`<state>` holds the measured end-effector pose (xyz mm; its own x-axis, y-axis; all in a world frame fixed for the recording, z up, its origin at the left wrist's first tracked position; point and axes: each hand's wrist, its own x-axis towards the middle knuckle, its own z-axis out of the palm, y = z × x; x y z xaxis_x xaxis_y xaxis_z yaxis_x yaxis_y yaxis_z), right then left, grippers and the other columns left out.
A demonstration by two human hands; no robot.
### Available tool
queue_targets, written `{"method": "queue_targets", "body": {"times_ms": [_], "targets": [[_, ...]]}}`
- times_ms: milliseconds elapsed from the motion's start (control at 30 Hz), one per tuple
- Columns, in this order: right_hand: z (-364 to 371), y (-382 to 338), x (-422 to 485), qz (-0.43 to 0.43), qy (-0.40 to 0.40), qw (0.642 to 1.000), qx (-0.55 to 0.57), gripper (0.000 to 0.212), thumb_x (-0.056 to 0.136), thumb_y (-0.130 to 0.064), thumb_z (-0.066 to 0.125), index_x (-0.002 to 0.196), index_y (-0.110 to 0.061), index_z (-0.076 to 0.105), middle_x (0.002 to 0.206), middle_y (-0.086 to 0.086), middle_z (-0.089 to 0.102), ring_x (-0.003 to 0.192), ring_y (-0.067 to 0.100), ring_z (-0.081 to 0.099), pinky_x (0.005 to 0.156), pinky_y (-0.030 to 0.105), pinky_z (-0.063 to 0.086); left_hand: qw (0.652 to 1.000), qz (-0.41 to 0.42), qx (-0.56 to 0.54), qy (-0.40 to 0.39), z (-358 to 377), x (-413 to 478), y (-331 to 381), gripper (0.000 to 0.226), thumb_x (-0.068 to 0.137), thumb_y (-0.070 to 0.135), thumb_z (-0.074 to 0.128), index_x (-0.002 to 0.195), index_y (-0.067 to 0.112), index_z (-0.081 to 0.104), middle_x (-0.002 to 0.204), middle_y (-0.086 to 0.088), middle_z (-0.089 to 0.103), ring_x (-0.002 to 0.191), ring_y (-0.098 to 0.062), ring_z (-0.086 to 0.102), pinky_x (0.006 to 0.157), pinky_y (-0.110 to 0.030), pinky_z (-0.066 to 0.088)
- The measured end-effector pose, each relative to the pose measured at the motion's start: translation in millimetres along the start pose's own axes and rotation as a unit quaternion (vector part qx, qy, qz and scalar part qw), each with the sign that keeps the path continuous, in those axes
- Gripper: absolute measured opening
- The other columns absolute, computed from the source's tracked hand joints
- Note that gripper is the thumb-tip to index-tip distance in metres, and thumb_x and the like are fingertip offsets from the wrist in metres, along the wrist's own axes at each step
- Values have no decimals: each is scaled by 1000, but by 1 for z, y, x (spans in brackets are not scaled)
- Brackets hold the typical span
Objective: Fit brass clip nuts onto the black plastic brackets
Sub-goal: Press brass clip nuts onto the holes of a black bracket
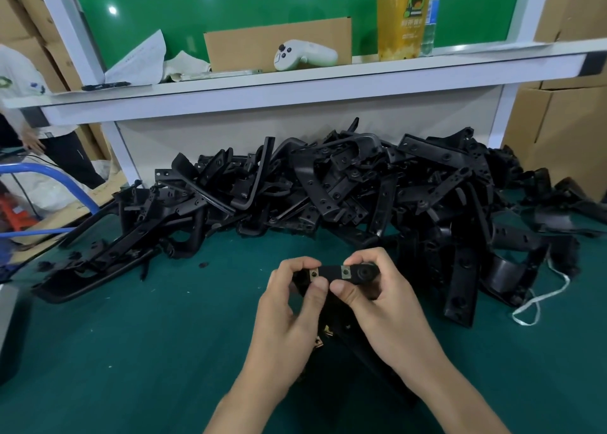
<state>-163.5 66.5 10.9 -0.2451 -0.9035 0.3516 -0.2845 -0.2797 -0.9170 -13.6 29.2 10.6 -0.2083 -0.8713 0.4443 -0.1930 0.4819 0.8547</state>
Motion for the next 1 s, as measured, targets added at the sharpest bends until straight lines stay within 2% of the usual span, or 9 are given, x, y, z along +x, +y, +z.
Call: {"method": "queue_targets", "body": {"times_ms": [100, 200, 267, 333, 500, 667, 800, 900, 1000], "targets": [[2, 3, -1, 34, -21, 999, 20, 19, 91, -44, 69, 103, -46, 55, 83, -8, 66, 74, 15, 63, 65, 22, 51, 994, -59, -95, 6, 4, 2, 5, 25, 104, 20, 53, 95, 38, 68, 76, 17, 65, 70, 5, 57, 62, -7, 45], [7, 6, 0, 75, -26, 994, 73, 11, 95, -40, 63, 102, -46, 57, 82, -11, 65, 75, 6, 62, 70, 32, 52, 985, -116, -129, -4, 10, 1, 4, 28, 106, 17, 47, 97, 34, 67, 87, 18, 68, 79, 6, 61, 68, -6, 45], [9, 8, 1, 81, 5, 992, 97, 12, 97, -33, 62, 97, -45, 59, 87, -14, 64, 75, 5, 60, 69, 20, 51, 982, -133, -132, -20, 14, -1, 3, 25, 107, 19, 44, 103, 31, 65, 92, 21, 69, 83, 7, 62, 70, -6, 45], [11, 10, 3, 86, 28, 990, 110, 17, 96, -27, 62, 95, -43, 60, 92, -16, 64, 76, 3, 60, 68, 12, 49, 985, -131, -110, -27, 17, -2, 1, 25, 107, 20, 43, 105, 34, 63, 95, 22, 68, 88, 5, 63, 76, -8, 46], [11, 11, 3, 109, 18, 985, 129, 21, 97, -22, 59, 103, -42, 58, 97, -20, 67, 87, 1, 65, 78, 20, 47, 988, -119, -93, -32, 17, -3, -1, 37, 106, 15, 40, 100, 46, 60, 94, 21, 64, 83, 0, 60, 77, -15, 47], [10, 8, 3, 115, 8, 984, 133, 25, 97, -23, 55, 103, -48, 56, 96, -22, 67, 84, 3, 66, 72, 19, 48, 988, -114, -102, -33, 17, -3, -2, 37, 105, 13, 39, 101, 44, 60, 90, 17, 64, 77, -5, 58, 73, -21, 50], [11, 6, 2, 111, 12, 983, 143, 27, 97, -20, 54, 104, -46, 56, 96, -19, 67, 77, 6, 65, 66, 17, 54, 987, -109, -111, -31, 16, -4, 0, 37, 105, 11, 39, 102, 42, 60, 87, 14, 64, 71, -6, 55, 67, -19, 51], [10, 5, 1, 103, 15, 983, 150, 27, 96, -18, 54, 105, -44, 56, 97, -17, 66, 76, 10, 63, 66, 24, 56, 990, -91, -100, -25, 17, -5, 2, 34, 104, 9, 40, 106, 36, 60, 97, 15, 64, 82, -3, 59, 74, -15, 48], [9, 3, 0, 81, 20, 987, 138, 29, 96, -16, 53, 106, -44, 56, 99, -14, 65, 82, 17, 62, 78, 37, 56, 993, -75, -92, -21, 16, -5, 5, 31, 103, 7, 43, 108, 32, 61, 101, 19, 64, 87, 3, 59, 75, -8, 45]]}}
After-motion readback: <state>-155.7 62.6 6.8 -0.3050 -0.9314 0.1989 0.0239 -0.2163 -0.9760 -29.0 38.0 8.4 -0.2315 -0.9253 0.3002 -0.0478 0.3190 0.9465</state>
